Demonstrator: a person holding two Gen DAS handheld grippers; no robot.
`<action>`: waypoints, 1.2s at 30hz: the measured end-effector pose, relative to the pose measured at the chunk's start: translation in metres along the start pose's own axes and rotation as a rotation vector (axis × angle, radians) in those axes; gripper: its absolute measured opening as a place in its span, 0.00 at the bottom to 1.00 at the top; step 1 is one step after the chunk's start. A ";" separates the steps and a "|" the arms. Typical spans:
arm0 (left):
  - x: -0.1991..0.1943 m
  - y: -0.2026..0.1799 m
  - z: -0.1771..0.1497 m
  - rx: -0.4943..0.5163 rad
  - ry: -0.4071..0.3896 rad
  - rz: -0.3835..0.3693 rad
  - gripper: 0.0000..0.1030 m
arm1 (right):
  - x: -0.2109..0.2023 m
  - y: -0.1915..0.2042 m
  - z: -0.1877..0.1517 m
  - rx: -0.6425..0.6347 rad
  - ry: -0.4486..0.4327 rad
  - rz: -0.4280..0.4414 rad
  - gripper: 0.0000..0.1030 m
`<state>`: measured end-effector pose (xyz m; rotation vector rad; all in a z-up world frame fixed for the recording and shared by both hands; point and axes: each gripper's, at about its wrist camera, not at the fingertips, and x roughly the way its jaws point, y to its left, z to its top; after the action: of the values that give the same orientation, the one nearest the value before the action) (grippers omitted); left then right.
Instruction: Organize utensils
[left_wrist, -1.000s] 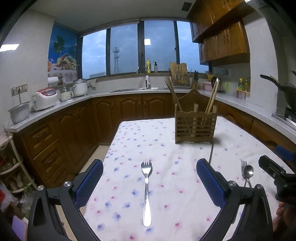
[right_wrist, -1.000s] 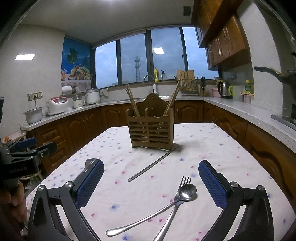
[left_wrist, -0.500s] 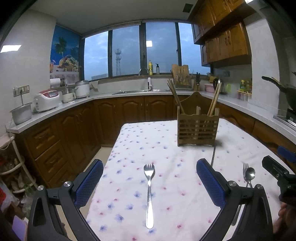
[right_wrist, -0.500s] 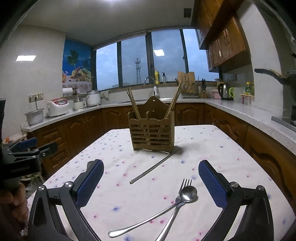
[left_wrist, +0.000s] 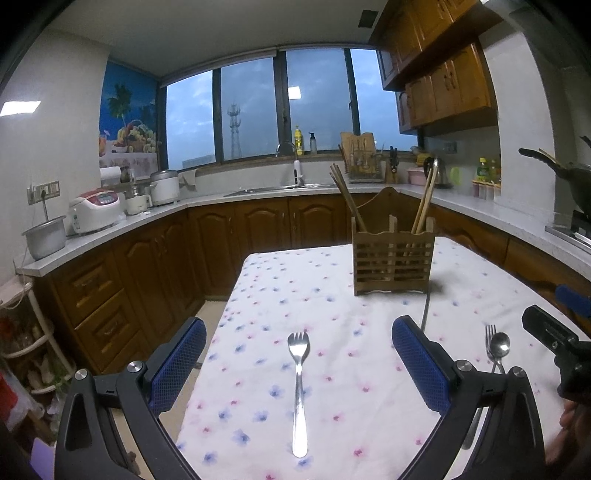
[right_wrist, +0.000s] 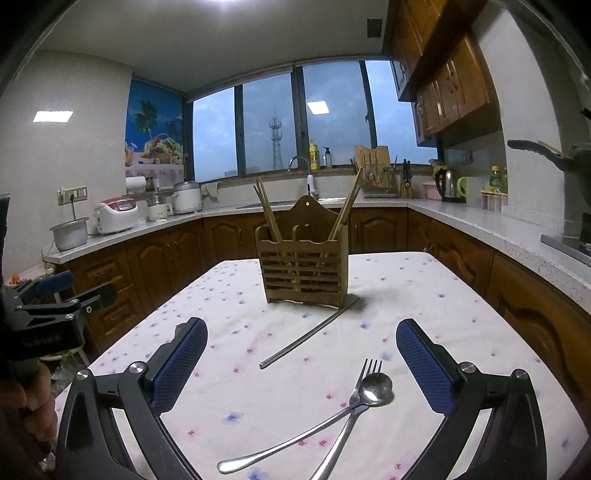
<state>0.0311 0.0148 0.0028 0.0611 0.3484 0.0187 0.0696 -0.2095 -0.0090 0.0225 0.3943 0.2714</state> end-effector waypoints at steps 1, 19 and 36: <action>0.000 0.000 0.000 0.001 -0.001 0.002 0.99 | 0.000 0.000 0.000 0.000 -0.002 0.001 1.00; 0.000 0.000 0.002 -0.009 0.001 -0.002 0.99 | -0.008 0.001 0.011 0.007 -0.034 0.014 1.00; 0.000 -0.004 0.003 -0.001 -0.002 -0.005 0.99 | -0.009 0.002 0.013 0.008 -0.037 0.019 1.00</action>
<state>0.0320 0.0103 0.0052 0.0593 0.3469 0.0139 0.0662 -0.2091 0.0061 0.0390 0.3581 0.2880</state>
